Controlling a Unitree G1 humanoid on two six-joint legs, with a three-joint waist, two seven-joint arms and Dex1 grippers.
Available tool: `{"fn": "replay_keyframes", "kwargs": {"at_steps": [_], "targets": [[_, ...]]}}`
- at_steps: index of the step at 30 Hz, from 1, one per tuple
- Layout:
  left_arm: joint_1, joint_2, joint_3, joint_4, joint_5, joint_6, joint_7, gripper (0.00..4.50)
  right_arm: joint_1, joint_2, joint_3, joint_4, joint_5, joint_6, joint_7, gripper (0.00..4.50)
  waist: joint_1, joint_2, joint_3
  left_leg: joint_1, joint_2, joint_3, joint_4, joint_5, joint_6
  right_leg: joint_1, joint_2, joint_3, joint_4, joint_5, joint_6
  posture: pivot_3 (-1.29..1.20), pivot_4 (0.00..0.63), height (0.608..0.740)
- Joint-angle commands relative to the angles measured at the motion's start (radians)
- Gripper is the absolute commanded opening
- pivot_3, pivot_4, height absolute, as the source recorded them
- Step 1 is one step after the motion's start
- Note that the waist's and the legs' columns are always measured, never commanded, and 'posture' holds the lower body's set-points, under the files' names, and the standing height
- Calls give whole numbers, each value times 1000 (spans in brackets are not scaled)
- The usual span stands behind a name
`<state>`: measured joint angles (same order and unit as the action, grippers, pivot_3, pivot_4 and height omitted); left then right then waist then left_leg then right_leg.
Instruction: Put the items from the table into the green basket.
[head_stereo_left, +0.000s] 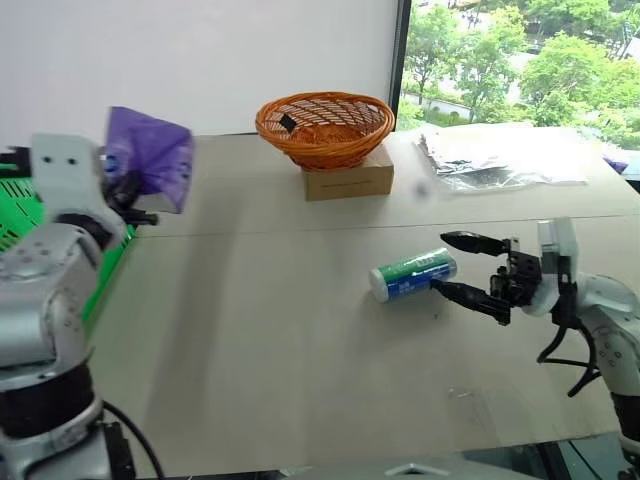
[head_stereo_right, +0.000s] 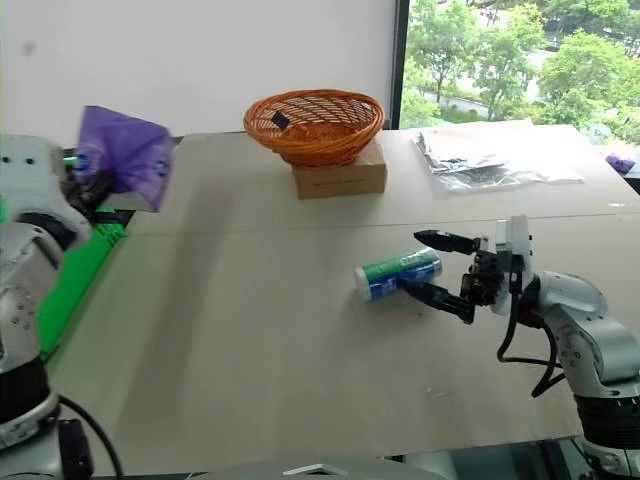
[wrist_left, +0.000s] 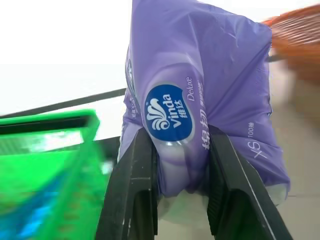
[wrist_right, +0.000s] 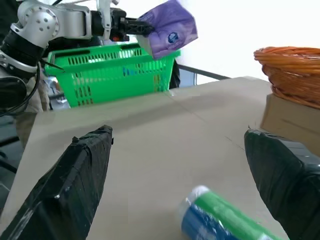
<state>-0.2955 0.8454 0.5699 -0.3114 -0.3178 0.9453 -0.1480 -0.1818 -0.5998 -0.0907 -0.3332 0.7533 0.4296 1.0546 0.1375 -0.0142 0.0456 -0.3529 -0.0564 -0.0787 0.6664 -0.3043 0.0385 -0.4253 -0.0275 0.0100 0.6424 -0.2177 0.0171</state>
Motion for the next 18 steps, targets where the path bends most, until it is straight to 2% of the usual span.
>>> {"fn": "replay_keyframes", "kwargs": {"at_steps": [1,3,6,12,18], "targets": [[31,120,135,127,102,-99,-9,621,-83,22,18,-71,50,56,-57,4500,9,-2,-1,-2,0,0,0,0,0,-3,0,0,0,0,0,281,0,740],[76,162,199,229,129,-160,-36,621,-141,57,27,-86,82,86,-97,4500,12,-2,-1,-9,0,0,1,0,0,-10,0,0,0,1,-1,312,0,740],[114,179,242,338,142,-231,-68,621,-195,71,34,-95,113,131,-121,4500,42,-3,-1,-10,0,0,0,0,-1,-10,0,-1,-1,1,-1,323,0,740],[93,113,161,412,138,-324,-95,621,-236,71,63,-86,80,131,-120,4500,128,-12,-7,-11,-1,-2,2,-6,0,-8,-4,-6,-1,1,-1,327,0,740],[18,74,160,445,121,-352,-66,3513,-225,57,67,-103,47,131,-140,4500,179,-20,-12,-10,0,-3,4,-6,0,-7,-3,-9,0,2,-2,286,0,740]]}}
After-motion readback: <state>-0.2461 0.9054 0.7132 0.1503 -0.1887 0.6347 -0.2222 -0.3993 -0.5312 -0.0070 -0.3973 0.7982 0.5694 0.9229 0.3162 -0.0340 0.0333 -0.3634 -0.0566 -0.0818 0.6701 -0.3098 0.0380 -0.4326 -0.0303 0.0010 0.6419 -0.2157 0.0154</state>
